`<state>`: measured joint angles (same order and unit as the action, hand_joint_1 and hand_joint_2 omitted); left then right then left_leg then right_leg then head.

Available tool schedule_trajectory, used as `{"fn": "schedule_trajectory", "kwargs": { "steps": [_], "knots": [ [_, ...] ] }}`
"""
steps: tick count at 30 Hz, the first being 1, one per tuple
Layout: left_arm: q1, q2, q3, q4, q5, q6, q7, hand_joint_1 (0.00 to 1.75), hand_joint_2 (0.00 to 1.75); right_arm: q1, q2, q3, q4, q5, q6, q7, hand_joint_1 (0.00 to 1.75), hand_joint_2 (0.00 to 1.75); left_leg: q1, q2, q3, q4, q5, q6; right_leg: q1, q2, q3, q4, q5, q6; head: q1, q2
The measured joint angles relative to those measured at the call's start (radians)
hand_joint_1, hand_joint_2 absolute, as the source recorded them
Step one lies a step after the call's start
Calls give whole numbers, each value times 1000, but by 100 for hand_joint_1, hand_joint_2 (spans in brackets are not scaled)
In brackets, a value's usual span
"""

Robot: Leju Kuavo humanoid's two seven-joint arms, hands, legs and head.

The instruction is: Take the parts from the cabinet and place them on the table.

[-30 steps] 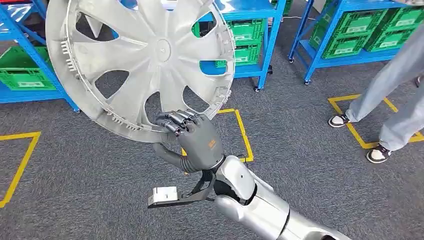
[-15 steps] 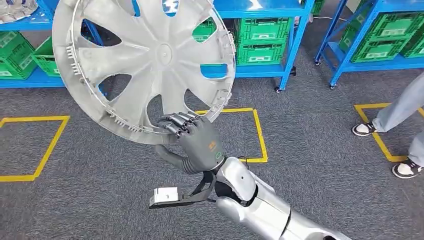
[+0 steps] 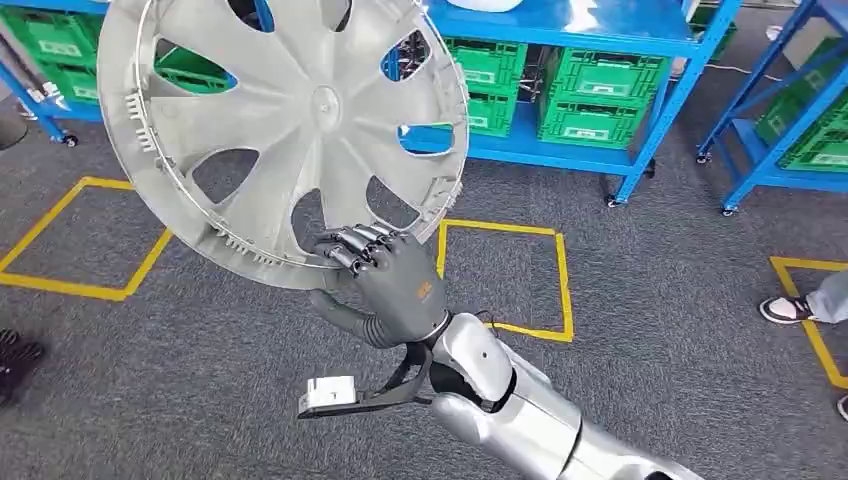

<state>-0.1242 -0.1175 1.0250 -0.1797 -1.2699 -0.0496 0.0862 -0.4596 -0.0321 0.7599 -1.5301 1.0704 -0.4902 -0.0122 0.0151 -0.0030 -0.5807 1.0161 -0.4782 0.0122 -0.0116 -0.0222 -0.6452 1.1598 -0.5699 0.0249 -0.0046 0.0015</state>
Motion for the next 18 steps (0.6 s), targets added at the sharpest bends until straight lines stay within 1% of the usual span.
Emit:
{"fn": "schedule_trajectory", "kwargs": {
  "steps": [1,2,3,4,5,6,7,8,9,10,11,12,13,14,15,16,17,18],
  "knots": [
    [-2,0,0,0,0,0,0,0,175,1,-2,0,0,0,0,0,175,175,-2,-13,-4,1,2,3,1,14,-40,89,-42,1,1,0],
    [-2,0,0,0,0,-1,0,0,175,1,-2,0,0,0,0,0,175,175,-4,-26,-8,3,4,5,2,19,-73,159,-66,1,1,0],
    [-1,0,0,0,0,-2,0,0,175,1,-2,0,0,0,0,0,175,175,-4,-40,-11,6,5,4,3,20,-87,190,-67,-1,1,0],
    [1,0,0,0,0,-2,0,0,175,2,-2,0,1,0,0,1,175,175,-5,-55,-13,10,5,4,3,21,-76,168,-43,-4,1,0],
    [2,0,0,0,-1,-2,0,0,175,2,-2,0,0,0,0,2,175,175,-5,-70,-15,14,4,4,3,23,-41,100,-1,-8,2,0],
    [2,0,0,0,0,-2,0,0,175,1,-2,0,0,0,0,2,175,175,-5,-86,-16,18,4,2,3,34,10,1,48,-14,2,0],
    [1,-1,0,0,-1,-2,0,0,175,0,-2,0,0,0,0,2,175,175,-4,-100,-18,21,4,0,3,72,58,-94,82,-21,2,0],
    [0,-5,0,0,-1,-2,0,0,175,-1,-2,0,0,0,0,1,175,175,-6,-109,-25,22,6,-8,-1,117,67,-117,60,-26,0,0],
    [-1,-5,0,0,-1,-2,0,0,175,-3,-2,0,0,0,0,0,175,175,-1,-122,-32,22,10,-17,2,100,65,-122,68,-24,3,0],
    [0,-4,0,0,-1,-2,0,0,175,-5,-2,0,0,0,0,0,175,175,3,-132,-35,19,13,-25,6,92,64,-122,69,-27,2,0],
    [2,-5,0,0,-1,-2,0,0,175,-7,-2,0,0,0,0,1,175,175,6,-143,-36,13,18,-33,8,84,64,-123,71,-32,3,0],
    [4,-4,0,0,-1,-2,0,0,175,-10,-2,0,0,0,0,2,175,175,2,-154,-41,9,21,-41,4,71,69,-135,77,-40,3,0],
    [6,2,0,0,-1,-2,0,0,175,-12,-2,0,0,0,0,3,175,175,4,-128,-41,17,17,-41,-3,51,74,-146,84,-46,3,0],
    [5,-1,0,0,-1,-2,0,0,175,-12,-1,0,0,0,-1,2,175,175,-5,-70,-57,48,-6,-44,-4,42,76,-150,85,-53,-5,0],
    [2,-1,0,0,-1,-2,-1,0,175,-14,-1,0,0,0,-1,2,175,175,-4,-33,-90,113,-44,-49,-3,27,76,-151,85,-57,-8,0],
    [1,-1,0,0,-1,-2,-3,0,175,-14,-2,0,0,0,-2,2,175,175,-1,-14,-129,195,-83,-54,-2,11,76,-150,84,-59,-8,0],
    [0,-2,0,0,-1,-2,-3,0,175,-12,-2,0,0,0,-2,0,175,175,2,-8,-164,270,-112,-58,-2,-6,75,-150,83,-60,-8,0],
    [1,-1,0,0,-1,-2,-3,0,175,-10,-2,0,0,0,-2,0,175,175,4,-6,-181,311,-119,-62,-2,-21,75,-150,82,-59,-8,0]
  ]
}}
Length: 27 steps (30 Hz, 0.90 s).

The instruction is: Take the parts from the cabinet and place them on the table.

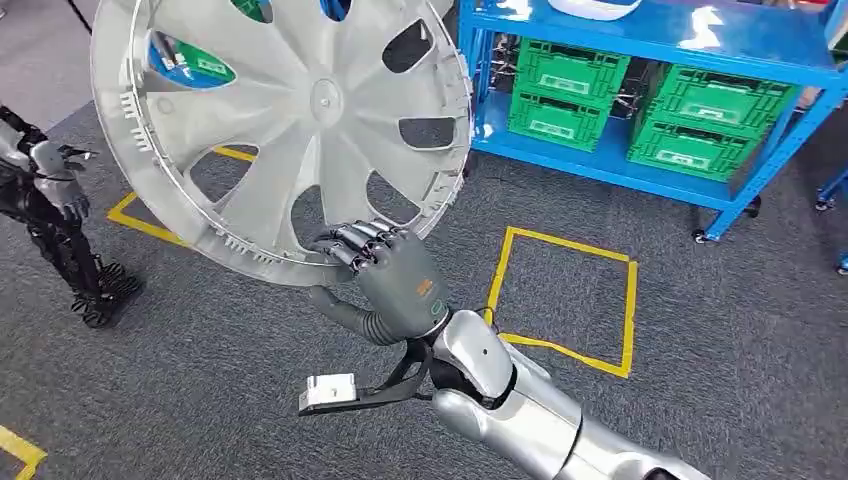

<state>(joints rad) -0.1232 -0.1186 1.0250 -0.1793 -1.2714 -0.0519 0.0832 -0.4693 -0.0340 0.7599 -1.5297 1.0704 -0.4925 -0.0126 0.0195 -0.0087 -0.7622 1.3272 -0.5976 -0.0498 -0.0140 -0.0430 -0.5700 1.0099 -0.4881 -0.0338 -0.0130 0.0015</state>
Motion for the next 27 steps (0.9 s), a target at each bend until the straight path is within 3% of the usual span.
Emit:
{"fn": "schedule_trajectory", "kwargs": {
  "steps": [1,2,3,4,5,6,8,10,11,12,14,15,16,17,18,19,20,21,22,24,25,26,27],
  "knots": [
    [1,1,0,0,0,0,0,0,175,2,0,0,1,0,0,1,175,175,3,3,6,-9,15,-3,-1,-13,0,0,-1,1,0,0],
    [2,3,0,0,0,0,0,0,175,2,0,0,2,-1,0,2,175,175,7,8,35,-61,47,-6,-2,-26,1,1,-2,4,0,0],
    [3,5,0,0,0,0,0,0,175,2,0,0,2,-1,0,3,175,175,10,20,87,-153,91,-9,-4,-38,2,3,-4,8,0,0],
    [1,7,0,0,0,0,0,0,175,2,0,0,2,-1,0,3,175,175,10,50,145,-253,129,-12,-5,-49,4,8,-9,15,0,0],
    [-1,1,0,0,0,0,-1,0,175,2,0,0,2,0,-1,3,175,175,2,103,164,-297,113,-5,2,-57,4,12,-13,24,-1,0],
    [-2,1,0,-1,0,0,-2,0,175,1,-1,0,2,0,-2,2,175,175,5,90,165,-300,126,12,7,-66,4,17,-17,31,2,0],
    [-1,1,0,0,0,-1,-2,0,175,1,-1,0,2,2,-2,0,175,175,2,67,156,-294,123,23,9,-82,8,11,-14,40,6,0],
    [0,3,0,-1,0,0,-1,0,175,0,-1,0,2,5,-4,5,175,175,3,38,157,-299,130,38,2,-100,13,10,-22,56,7,0],
    [4,0,0,-1,0,0,0,0,175,0,-1,0,2,7,-4,4,175,175,5,27,158,-302,132,43,-4,-41,8,35,-44,60,8,0],
    [3,1,0,-1,0,0,0,0,175,1,-1,0,2,8,-4,2,175,175,5,17,156,-302,135,48,-5,2,-19,94,-80,58,10,0],
    [-1,1,0,-1,0,0,0,0,175,1,-5,0,2,9,-5,2,175,175,2,-10,151,-302,138,54,0,33,-96,250,-149,54,15,0],
    [-1,1,0,-1,0,0,0,0,175,3,-7,0,2,9,-6,2,175,175,0,-26,151,-301,138,55,1,37,-127,307,-162,52,15,0],
    [0,1,0,0,0,0,0,0,175,8,-8,0,2,8,-6,3,175,175,-2,-43,151,-300,138,55,3,38,-137,320,-149,48,15,0],
    [2,1,0,0,0,0,0,0,175,11,-10,0,2,8,-6,5,175,175,-2,-59,151,-298,138,55,6,41,-124,282,-116,42,16,0],
    [2,1,0,0,0,0,0,0,175,12,-10,0,2,9,-6,5,175,175,-3,-75,151,-296,139,54,6,49,-90,208,-69,36,16,0],
    [2,1,0,0,0,0,0,0,175,11,-10,0,2,11,-5,5,175,175,-2,-89,151,-295,140,52,6,70,-50,121,-26,30,16,0],
    [2,0,0,0,0,0,0,0,175,10,-10,0,2,15,-5,5,175,175,1,-99,148,-293,140,50,4,124,-18,51,-6,25,16,0],
    [-1,-3,0,0,0,0,0,0,175,11,-10,0,2,17,-6,4,175,175,-7,-112,141,-287,140,40,2,151,-13,29,-15,29,14,0],
    [-1,-2,0,0,0,1,0,0,175,10,-10,0,2,18,-6,4,175,175,-1,-123,137,-291,145,32,5,133,-15,31,-12,32,17,0],
    [7,-1,0,0,0,1,0,0,175,9,-11,0,2,18,-6,6,175,175,6,-146,135,-303,153,14,13,113,-14,30,-9,22,18,0],
    [9,0,0,0,0,1,0,0,175,9,-10,0,2,17,-6,8,175,175,6,-158,128,-302,154,9,0,97,-9,17,-2,13,17,0],
    [12,1,0,0,0,1,0,0,175,9,-10,0,2,17,-5,8,175,175,-1,-97,121,-283,141,9,2,80,-5,12,1,6,16,0],
    [12,-1,0,0,0,1,0,0,175,9,-10,0,2,17,-6,6,175,175,-4,-43,96,-233,106,7,3,67,-5,11,1,-2,6,0]
  ]
}}
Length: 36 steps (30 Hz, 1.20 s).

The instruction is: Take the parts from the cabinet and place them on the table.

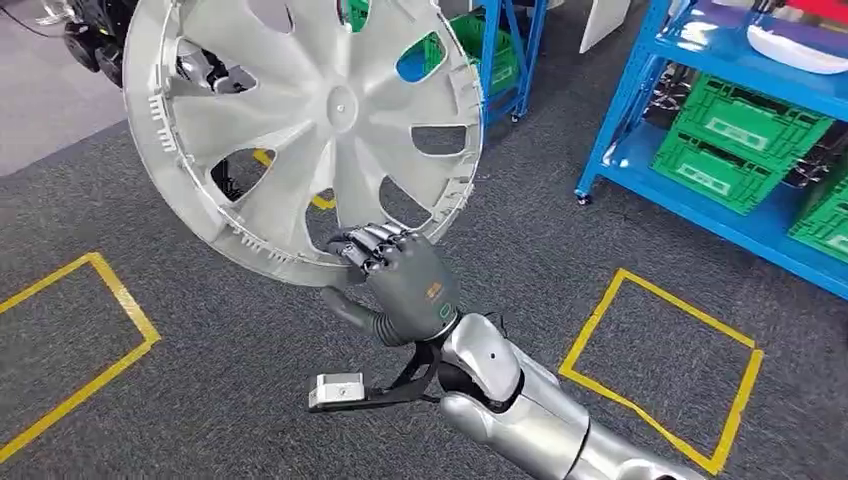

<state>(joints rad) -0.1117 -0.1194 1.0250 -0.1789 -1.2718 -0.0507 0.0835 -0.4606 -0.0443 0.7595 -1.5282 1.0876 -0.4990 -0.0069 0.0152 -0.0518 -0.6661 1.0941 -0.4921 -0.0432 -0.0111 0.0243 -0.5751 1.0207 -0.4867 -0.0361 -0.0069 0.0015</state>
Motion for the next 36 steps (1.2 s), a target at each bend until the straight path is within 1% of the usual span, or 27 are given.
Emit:
{"fn": "schedule_trajectory", "kwargs": {
  "steps": [2,3,4,5,6,7,8,9,13,14,15,16,18,19,20,22,23,24,26,28,29,30,31,33,34,35,36],
  "knots": [
    [-3,0,0,0,0,1,0,0,175,2,-1,0,0,1,0,-1,175,175,3,39,-73,158,-78,-6,6,-33,-1,0,-1,-2,-2,0],
    [-3,0,0,0,0,2,0,0,175,2,-1,0,0,1,0,-1,175,175,4,43,-99,219,-99,-9,7,-49,-2,1,-1,-3,-2,0],
    [-2,0,0,0,0,2,0,0,175,3,-1,0,0,1,0,-1,175,175,4,45,-105,238,-98,-10,7,-64,-3,1,-1,-3,-2,0],
    [0,1,0,0,1,2,0,0,175,4,-1,0,0,0,0,1,175,175,4,47,-86,212,-77,-11,7,-77,-3,1,-2,-2,-3,0],
    [1,2,0,0,2,2,0,0,175,4,-1,0,0,0,0,1,175,175,5,53,-43,140,-41,-11,7,-90,-3,2,-3,-1,-2,0],
    [1,4,0,-1,3,5,0,0,175,3,-1,0,0,0,0,0,175,175,5,69,20,35,0,-10,6,-104,-2,4,-5,3,-3,0],
    [0,5,0,-1,5,7,-2,0,175,2,-1,0,0,1,0,0,175,175,4,109,73,-52,21,-8,7,-114,0,7,-8,8,-3,0],
    [-4,4,0,-1,6,7,-5,0,175,1,-1,0,0,1,-1,0,175,175,-5,126,81,-65,13,3,17,-123,-1,11,-12,16,-2,0],
    [-6,5,0,-1,14,8,-13,0,175,-6,0,0,0,8,5,-3,175,175,-6,77,68,-70,24,30,12,-159,6,8,-13,39,1,0],
    [-5,5,0,0,16,7,-13,0,175,-9,0,0,0,8,7,-2,175,175,-1,67,71,-75,29,38,5,-115,5,22,-26,47,3,0],
    [-5,5,0,-1,17,8,-14,0,175,-11,2,0,-2,11,9,-4,175,175,0,59,70,-76,32,43,3,-69,-13,62,-57,49,3,0],
    [-11,5,0,-1,19,8,-16,0,175,-11,2,0,-2,14,10,-3,175,175,0,49,67,-76,34,47,3,-44,-45,132,-96,50,6,0],
    [-16,4,0,-1,21,8,-19,0,175,-10,0,0,-1,19,11,-4,175,175,-2,21,61,-75,36,50,4,-29,-125,296,-163,50,7,0],
    [-16,4,1,-1,22,8,-18,0,175,-9,0,0,-1,19,13,-4,175,175,-2,7,59,-73,37,50,5,-27,-143,331,-164,49,7,0],
    [-15,4,1,-1,22,8,-18,0,175,-9,0,0,-1,19,15,-4,175,175,-2,-7,58,-71,38,49,5,-26,-134,310,-140,46,7,0],
    [-12,3,1,0,23,8,-18,0,175,-10,1,0,-1,19,16,-1,175,175,-2,-36,57,-66,39,46,4,-14,-59,159,-55,38,7,0],
    [-13,1,1,0,23,8,-18,0,175,-11,1,0,-2,19,16,-2,175,175,-1,-49,57,-64,40,43,3,14,-11,67,-17,33,7,0],
    [-14,-4,1,0,23,8,-18,0,175,-11,1,0,-2,19,16,-5,175,175,-1,-58,52,-62,42,37,0,69,8,22,-29,33,4,0],
    [-16,-3,2,-1,23,8,-22,0,175,-14,1,0,-5,21,16,-6,175,175,5,-79,42,-64,50,21,10,45,4,16,-18,30,6,0],
    [-10,-4,3,0,21,6,-23,0,175,-17,1,0,-8,20,15,-5,175,175,6,-100,39,-75,58,6,14,27,6,11,-12,18,7,0],
    [-9,-3,5,0,17,7,-22,0,175,-18,1,0,-10,19,15,-4,175,175,6,-84,34,-67,54,6,4,10,11,-2,-3,8,7,0],
    [-7,-3,5,0,13,8,-22,0,175,-17,1,0,-11,19,14,-4,175,175,1,-14,19,-37,30,5,6,-2,12,-6,-2,2,5,0],
    [-8,-5,4,0,11,8,-23,0,175,-17,-1,0,-13,19,13,-3,175,175,1,21,-12,23,-11,1,7,-16,11,-6,-2,-4,-2,0],
    [-9,-5,4,0,3,10,-22,0,175,-12,-7,0,-16,20,6,-2,175,175,5,39,-82,178,-83,-9,10,-47,9,-6,-2,-5,-2,0],
    [-9,-5,4,0,0,10,-22,0,175,-8,-9,0,-17,23,5,2,175,175,6,41,-101,225,-95,-13,10,-61,8,-6,-2,-5,-3,0],
    [-7,-5,4,1,-6,10,-21,0,175,-1,-12,0,-21,26,6,8,175,175,8,42,-96,225,-85,-15,10,-77,8,-5,-3,-5,-3,0],
    [-5,-5,4,1,-8,8,-21,0,175,6,-14,0,-26,30,6,16,175,175,11,48,-64,173,-55,-18,9,-92,8,-5,-3,-3,-3,0]
  ]
}}
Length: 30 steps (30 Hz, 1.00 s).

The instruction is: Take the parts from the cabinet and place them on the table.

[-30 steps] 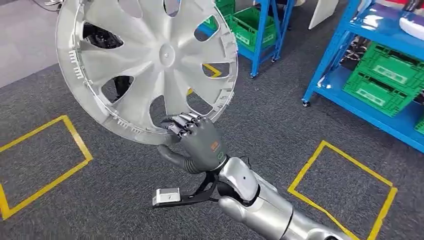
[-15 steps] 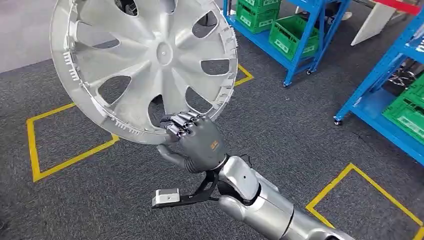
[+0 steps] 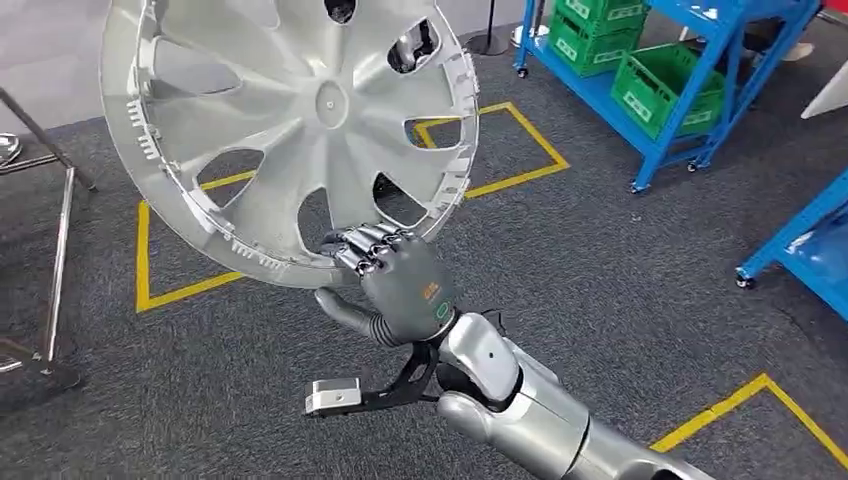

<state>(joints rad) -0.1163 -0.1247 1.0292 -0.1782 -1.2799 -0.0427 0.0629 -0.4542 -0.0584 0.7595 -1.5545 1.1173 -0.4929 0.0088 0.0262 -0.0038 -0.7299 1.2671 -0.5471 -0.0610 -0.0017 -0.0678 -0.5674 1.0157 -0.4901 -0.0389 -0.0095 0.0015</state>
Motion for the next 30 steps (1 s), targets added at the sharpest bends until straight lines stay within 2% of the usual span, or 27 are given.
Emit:
{"fn": "schedule_trajectory", "kwargs": {
  "steps": [1,2,3,5,7,8,9,10,11,12,13,14,15,16,17,18,19,20,22,23,24,25,26,27,28,29,30],
  "knots": [
    [2,0,0,0,-1,-1,1,0,175,3,-2,0,-5,4,3,6,175,175,3,13,51,-86,37,-3,-2,-14,0,2,-2,4,0,0],
    [1,0,0,0,-2,-1,2,0,175,3,-2,0,-9,6,7,8,175,175,4,39,106,-176,69,-6,-3,-24,0,7,-5,10,0,0],
    [-1,-4,0,0,-2,-1,2,0,175,3,-2,0,-17,10,13,8,175,175,2,84,131,-233,65,-2,0,-33,-2,13,-10,18,-1,0],
    [-2,-4,0,-1,-5,-1,-1,0,175,4,-3,0,-31,14,18,8,175,175,-4,57,131,-230,75,24,6,-48,0,18,-14,33,5,0],
    [0,-4,0,0,-5,-1,-1,0,175,5,-3,-1,-40,16,20,8,175,175,-9,35,124,-229,76,39,1,-69,6,13,-14,46,5,0],
    [1,-4,0,-1,-5,-1,-1,0,175,5,-3,-1,-45,15,20,10,175,175,-5,22,129,-234,81,47,-3,-71,6,15,-20,54,5,0],
    [3,-4,0,-1,-5,-1,-1,0,175,4,-3,-1,-50,14,20,12,175,175,-4,14,129,-234,82,50,-9,-18,2,38,-39,59,8,0],
    [3,-4,0,-1,-5,-1,-1,0,175,5,-3,-1,-52,14,21,12,175,175,-4,5,127,-234,84,56,-11,25,-23,92,-73,61,9,0],
    [-1,-5,0,-1,-5,-1,-1,0,175,9,-7,-1,-52,14,21,12,175,175,-5,-7,125,-234,85,60,-10,50,-66,180,-117,61,11,0],
    [-2,-5,0,-1,-5,-1,-1,0,175,12,-9,-1,-53,15,20,11,175,175,-8,-22,123,-234,86,63,-8,60,-110,266,-151,61,12,0],
    [-2,-5,0,-1,-5,-1,-1,0,175,15,-10,-1,-53,15,20,11,175,175,-11,-36,122,-234,87,64,-6,62,-141,323,-163,57,12,0],
    [-1,-5,0,-1,-5,-1,-1,0,175,18,-10,-1,-53,15,21,11,175,175,-14,-51,122,-234,87,65,-3,63,-151,333,-151,52,12,0],
    [0,-5,0,-1,-5,-1,-1,0,175,19,-11,-1,-53,14,21,12,175,175,-16,-66,122,-234,88,66,0,66,-138,296,-118,45,12,0],
    [0,-5,0,-1,-5,-1,-1,0,175,19,-12,-1,-54,14,21,15,175,175,-16,-83,122,-233,89,66,4,74,-103,217,-70,35,12,0],
    [0,-5,0,-1,-5,-1,-1,0,175,18,-13,-1,-56,14,21,16,175,175,-16,-98,123,-233,90,65,9,92,-55,116,-20,25,12,0],
    [0,-8,0,-1,-5,-1,-1,0,175,17,-13,-1,-58,14,21,15,175,175,-14,-110,123,-233,91,63,13,131,-15,32,5,16,12,0],
    [-2,-11,0,-1,-5,-1,-2,0,175,17,-13,-1,-59,14,21,15,175,175,-17,-119,118,-233,94,57,15,146,-9,19,-4,15,10,0],
    [-2,-11,0,-1,-6,-1,-1,0,175,15,-13,-1,-60,15,20,12,175,175,-13,-134,115,-234,98,50,19,134,-10,16,1,15,15,0],
    [1,-11,0,-1,-8,-2,2,0,175,14,-14,-1,-60,16,19,12,175,175,-8,-150,113,-242,103,40,24,117,-10,15,0,9,15,0],
    [3,-10,0,-1,-8,-2,5,0,175,15,-14,-2,-61,17,18,12,175,175,-14,-161,105,-246,104,31,16,102,-4,-1,9,2,13,0],
    [4,-10,0,-1,-9,-1,7,0,175,16,-14,-2,-61,19,17,12,175,175,-14,-106,103,-228,92,37,13,85,2,-13,16,-2,16,0],
    [4,-10,0,-1,-10,-1,9,0,175,18,-14,-2,-61,22,14,9,175,175,-17,-46,83,-187,59,33,13,76,4,-17,17,-11,7,0],
    [2,-10,0,-1,-10,2,10,0,175,21,-16,-2,-61,25,11,8,175,175,-16,-19,48,-115,18,26,13,62,3,-16,17,-12,7,0],
    [-1,-10,0,-1,-10,2,10,0,175,25,-17,-2,-61,28,9,7,175,175,-14,-11,12,-37,-17,20,13,47,2,-16,16,-13,7,0],
    [-2,-10,0,-1,-11,2,10,0,175,28,-17,-2,-61,34,8,6,175,175,-13,-8,-18,29,-40,15,13,32,1,-15,15,-13,7,0],
    [-2,-10,0,-1,-12,2,11,0,175,33,-17,-2,-61,35,7,6,175,175,-9,-6,-32,59,-40,9,12,17,1,-15,14,-12,6,0],
    [-2,-8,0,-1,-14,2,12,0,175,38,-17,-2,-61,38,7,7,175,175,-6,-2,-18,36,-18,5,11,3,1,-14,12,-9,6,0]
  ]
}}
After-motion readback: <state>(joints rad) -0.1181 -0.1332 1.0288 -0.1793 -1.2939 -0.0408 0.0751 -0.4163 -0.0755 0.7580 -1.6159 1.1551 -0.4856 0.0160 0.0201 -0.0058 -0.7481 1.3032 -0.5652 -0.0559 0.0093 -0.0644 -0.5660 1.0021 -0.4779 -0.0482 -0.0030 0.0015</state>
